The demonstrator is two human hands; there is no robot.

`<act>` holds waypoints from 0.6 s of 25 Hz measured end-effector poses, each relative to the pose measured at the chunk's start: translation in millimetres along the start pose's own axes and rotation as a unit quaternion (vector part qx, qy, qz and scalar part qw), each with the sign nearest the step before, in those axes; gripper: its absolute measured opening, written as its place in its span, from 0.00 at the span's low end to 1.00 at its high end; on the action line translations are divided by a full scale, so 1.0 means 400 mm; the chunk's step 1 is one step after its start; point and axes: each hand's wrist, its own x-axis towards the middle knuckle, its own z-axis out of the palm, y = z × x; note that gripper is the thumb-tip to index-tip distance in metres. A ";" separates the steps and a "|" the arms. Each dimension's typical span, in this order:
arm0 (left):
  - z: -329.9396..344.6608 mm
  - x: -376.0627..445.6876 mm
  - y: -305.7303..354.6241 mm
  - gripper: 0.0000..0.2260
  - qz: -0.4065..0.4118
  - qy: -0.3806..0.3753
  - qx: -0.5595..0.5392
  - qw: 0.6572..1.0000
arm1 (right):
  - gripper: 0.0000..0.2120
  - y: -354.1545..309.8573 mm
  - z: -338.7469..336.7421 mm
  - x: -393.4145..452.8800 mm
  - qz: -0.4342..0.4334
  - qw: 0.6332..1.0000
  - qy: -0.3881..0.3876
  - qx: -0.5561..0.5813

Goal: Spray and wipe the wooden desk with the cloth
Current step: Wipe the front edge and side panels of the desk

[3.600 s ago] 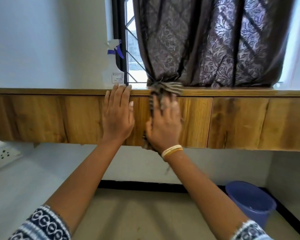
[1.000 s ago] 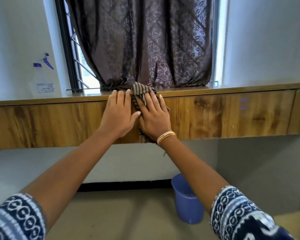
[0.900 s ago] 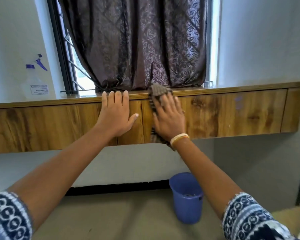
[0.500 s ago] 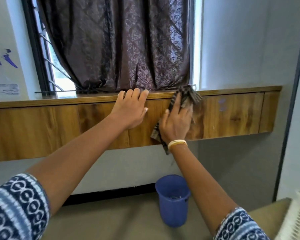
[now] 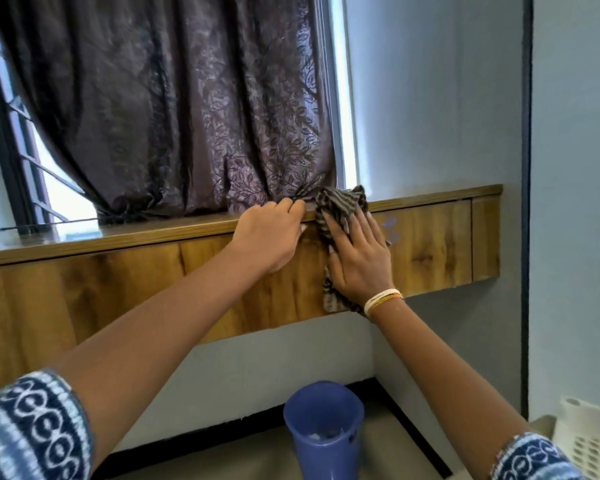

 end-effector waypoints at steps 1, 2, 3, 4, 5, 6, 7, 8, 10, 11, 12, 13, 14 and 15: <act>0.000 0.012 0.006 0.16 0.002 0.004 -0.001 1.000 | 0.27 0.044 -0.009 -0.003 0.006 1.000 0.006 -0.004; 0.001 0.024 0.006 0.15 0.004 0.008 -0.006 1.000 | 0.27 0.091 -0.015 -0.012 0.033 0.999 0.017 -0.003; 0.005 0.035 0.006 0.15 0.007 0.007 -0.014 1.000 | 0.27 0.141 -0.020 -0.025 0.070 0.997 0.026 0.001; 0.009 0.042 0.003 0.15 0.011 0.004 -0.024 1.000 | 0.27 0.188 -0.025 -0.036 0.110 0.994 0.028 0.004; 0.013 0.048 -0.001 0.15 0.017 0.004 -0.031 0.999 | 0.27 0.235 -0.030 -0.044 0.149 0.989 0.026 0.006; 0.015 0.053 -0.003 0.15 0.021 0.006 -0.038 0.999 | 0.27 0.283 -0.038 -0.049 0.190 0.981 0.028 0.009; 0.019 0.057 -0.004 0.16 0.023 0.010 -0.042 0.999 | 0.28 0.326 -0.042 -0.050 0.238 0.970 0.039 0.021; 0.020 0.059 -0.001 0.16 0.022 0.016 -0.045 0.999 | 0.28 0.357 -0.045 -0.046 0.296 0.952 0.061 0.041; 0.020 0.061 0.006 0.16 0.017 0.020 -0.043 0.999 | 0.27 0.354 -0.043 -0.031 0.437 0.890 0.104 0.075; 0.019 0.061 0.010 0.17 0.011 0.016 -0.041 0.999 | 0.27 0.313 -0.038 -0.022 0.496 0.857 0.116 0.078; 0.016 0.060 0.012 0.17 0.005 0.012 -0.038 0.999 | 0.27 0.252 -0.030 -0.014 0.523 0.840 0.123 0.079; 0.013 0.061 0.017 0.16 -0.002 0.005 -0.037 0.999 | 0.27 0.183 -0.026 -0.014 0.508 0.850 0.117 0.079; 0.008 0.062 0.023 0.16 -0.006 -0.004 -0.038 0.999 | 0.28 0.116 -0.021 -0.023 0.441 0.889 0.101 0.078; 0.004 0.065 0.029 0.15 -0.007 -0.014 -0.041 0.999 | 0.28 0.067 -0.017 -0.043 0.326 0.940 0.071 0.077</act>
